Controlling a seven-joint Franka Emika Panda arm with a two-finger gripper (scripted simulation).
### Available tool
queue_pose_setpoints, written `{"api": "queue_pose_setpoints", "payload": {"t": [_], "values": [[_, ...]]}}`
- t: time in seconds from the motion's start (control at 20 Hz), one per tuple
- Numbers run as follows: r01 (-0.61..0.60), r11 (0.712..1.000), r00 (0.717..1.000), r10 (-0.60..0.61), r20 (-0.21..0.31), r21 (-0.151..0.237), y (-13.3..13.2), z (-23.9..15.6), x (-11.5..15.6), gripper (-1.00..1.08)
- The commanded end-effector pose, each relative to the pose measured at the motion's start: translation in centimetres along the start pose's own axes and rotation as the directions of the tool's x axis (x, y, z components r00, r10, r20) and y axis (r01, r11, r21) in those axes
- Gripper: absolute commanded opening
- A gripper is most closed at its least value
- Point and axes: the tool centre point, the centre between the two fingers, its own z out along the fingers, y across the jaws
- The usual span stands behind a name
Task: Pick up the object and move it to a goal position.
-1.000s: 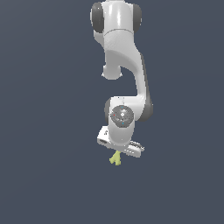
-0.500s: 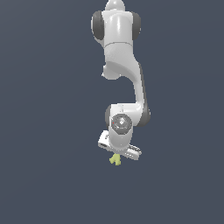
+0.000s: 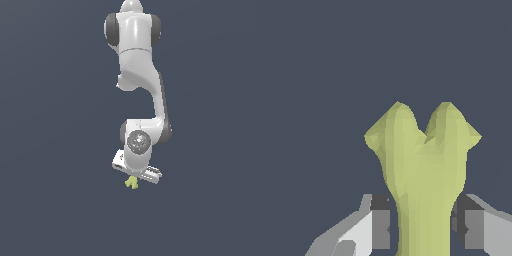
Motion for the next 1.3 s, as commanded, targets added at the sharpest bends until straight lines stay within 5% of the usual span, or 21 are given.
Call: {"api": "queue_pose_setpoints", "payload": {"t": [0.0,1.25], "values": [[0.0,1.0,1.0,0.0,0.0,0.0,0.0,0.0,0.0,-1.0],[0.0,1.0,1.0,0.0,0.0,0.0,0.6,-2.0,-5.0,-1.0]]}}
